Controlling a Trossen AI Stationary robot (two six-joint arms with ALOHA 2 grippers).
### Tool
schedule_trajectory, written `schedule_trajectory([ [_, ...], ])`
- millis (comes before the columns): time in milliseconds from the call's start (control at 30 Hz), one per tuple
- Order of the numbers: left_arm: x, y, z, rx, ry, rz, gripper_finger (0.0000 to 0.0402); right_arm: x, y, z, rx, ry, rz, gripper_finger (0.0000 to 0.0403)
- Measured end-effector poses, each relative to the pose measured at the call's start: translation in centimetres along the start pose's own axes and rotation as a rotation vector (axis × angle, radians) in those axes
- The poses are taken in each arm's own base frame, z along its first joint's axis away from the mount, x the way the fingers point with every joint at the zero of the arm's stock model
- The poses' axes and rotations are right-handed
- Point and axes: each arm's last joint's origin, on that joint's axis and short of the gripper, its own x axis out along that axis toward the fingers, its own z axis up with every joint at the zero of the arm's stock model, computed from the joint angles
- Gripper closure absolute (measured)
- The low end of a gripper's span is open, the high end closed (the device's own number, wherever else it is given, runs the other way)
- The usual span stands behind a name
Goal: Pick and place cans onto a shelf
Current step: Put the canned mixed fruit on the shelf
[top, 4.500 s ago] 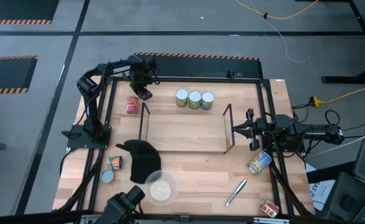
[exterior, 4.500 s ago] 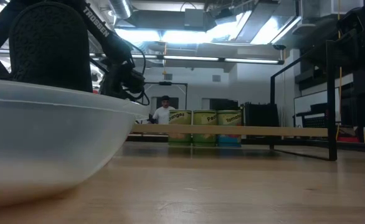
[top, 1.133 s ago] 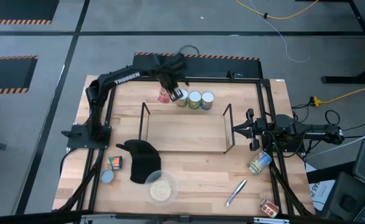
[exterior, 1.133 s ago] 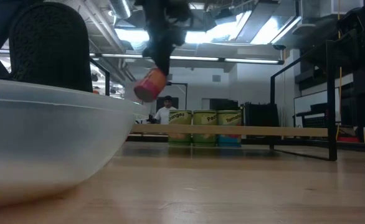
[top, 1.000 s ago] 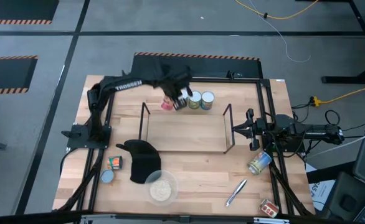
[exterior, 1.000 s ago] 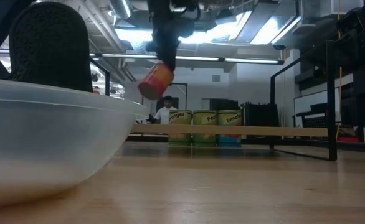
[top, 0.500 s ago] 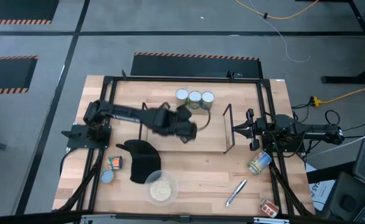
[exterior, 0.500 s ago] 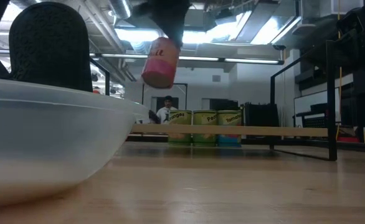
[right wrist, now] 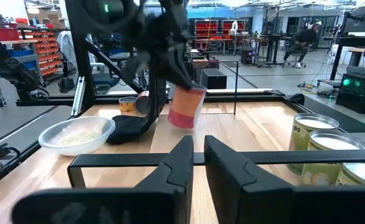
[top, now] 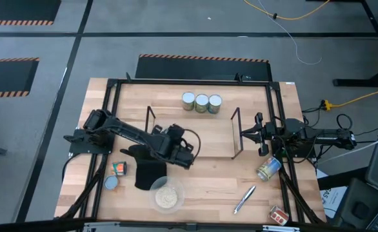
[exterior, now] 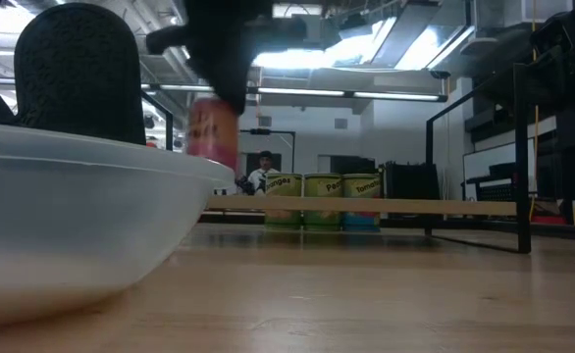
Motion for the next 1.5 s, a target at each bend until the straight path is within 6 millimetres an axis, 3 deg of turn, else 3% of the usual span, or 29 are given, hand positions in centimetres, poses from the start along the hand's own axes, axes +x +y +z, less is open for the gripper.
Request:
schedule_trajectory([
  [367, 1.9, 0.9, -2.1, -0.050, -0.042, 0.081, 0.0401, 0.0, 0.0, 0.0, 0.000, 0.000, 0.000, 0.0357],
  [1233, 2.2, 0.8, -1.7, -0.080, 0.008, 0.074, 0.0312, 0.0, 0.0, 0.0, 0.000, 0.000, 0.000, 0.0357],
  [1500, 2.2, 0.8, -1.7, -0.074, 0.014, 0.073, 0.0309, 0.0, 0.0, 0.0, 0.000, 0.000, 0.000, 0.0357],
])
